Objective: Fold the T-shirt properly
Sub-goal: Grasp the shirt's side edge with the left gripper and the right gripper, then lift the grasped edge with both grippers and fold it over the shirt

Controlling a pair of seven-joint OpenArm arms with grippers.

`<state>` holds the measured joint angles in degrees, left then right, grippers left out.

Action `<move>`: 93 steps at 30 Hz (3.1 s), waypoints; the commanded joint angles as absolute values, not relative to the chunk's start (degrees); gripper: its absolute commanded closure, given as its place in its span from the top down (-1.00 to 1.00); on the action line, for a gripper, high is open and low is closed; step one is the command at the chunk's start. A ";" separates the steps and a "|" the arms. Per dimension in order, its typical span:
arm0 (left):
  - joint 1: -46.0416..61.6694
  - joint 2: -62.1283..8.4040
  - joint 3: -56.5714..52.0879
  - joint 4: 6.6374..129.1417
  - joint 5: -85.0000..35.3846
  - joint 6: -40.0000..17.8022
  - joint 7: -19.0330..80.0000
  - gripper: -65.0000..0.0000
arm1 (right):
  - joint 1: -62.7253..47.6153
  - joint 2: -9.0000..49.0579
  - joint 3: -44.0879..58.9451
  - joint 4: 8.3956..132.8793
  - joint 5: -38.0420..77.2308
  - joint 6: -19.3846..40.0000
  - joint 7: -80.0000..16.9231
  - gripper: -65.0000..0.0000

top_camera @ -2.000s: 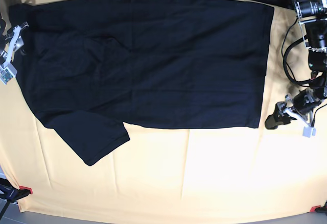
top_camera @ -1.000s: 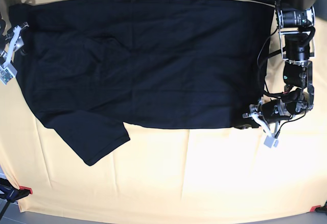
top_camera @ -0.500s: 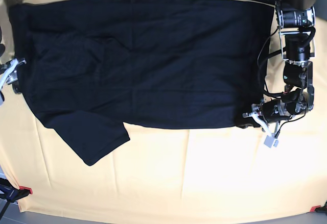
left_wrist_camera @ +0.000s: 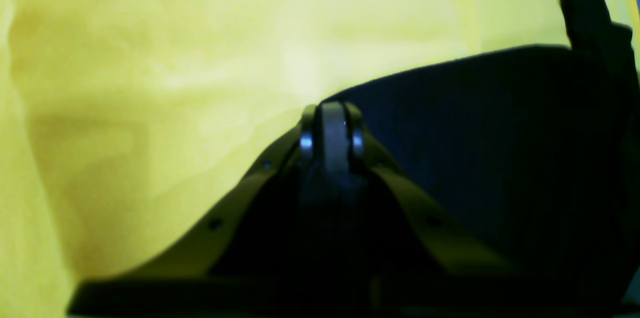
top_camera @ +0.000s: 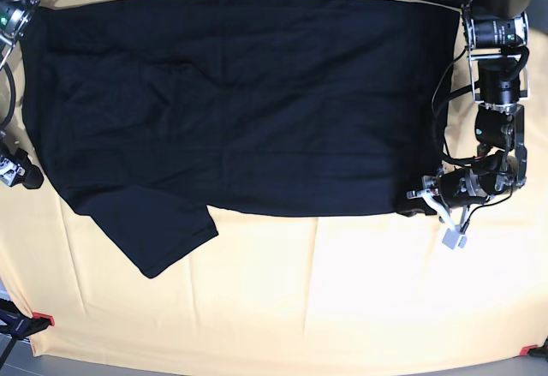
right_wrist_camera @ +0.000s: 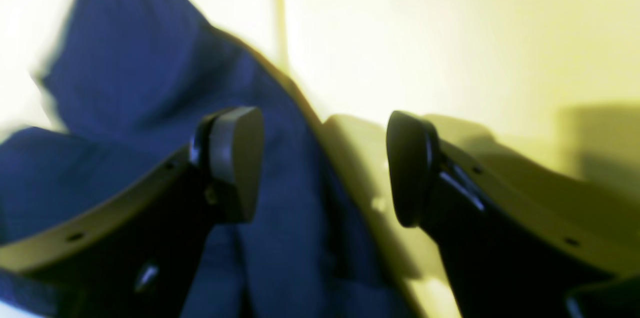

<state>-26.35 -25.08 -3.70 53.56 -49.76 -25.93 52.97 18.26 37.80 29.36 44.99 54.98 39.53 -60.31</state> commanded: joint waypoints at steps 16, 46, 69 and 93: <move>-27.66 -26.02 -3.88 54.26 -50.00 -25.93 52.88 -1.00 | 22.98 36.97 29.63 39.48 49.47 40.00 -55.29 0.26; -31.33 -26.04 -3.88 54.26 -50.43 -32.88 52.80 -1.00 | 24.69 35.40 25.30 42.98 49.47 40.00 -53.45 -1.00; -31.42 -31.11 -3.88 55.11 -77.58 -40.00 65.89 -1.00 | 15.20 39.42 16.82 66.08 57.21 40.00 -57.71 -1.00; -22.52 -40.40 -3.88 64.51 -85.00 -40.00 77.76 -1.00 | 4.25 45.12 16.93 81.65 56.82 40.00 -60.86 -1.00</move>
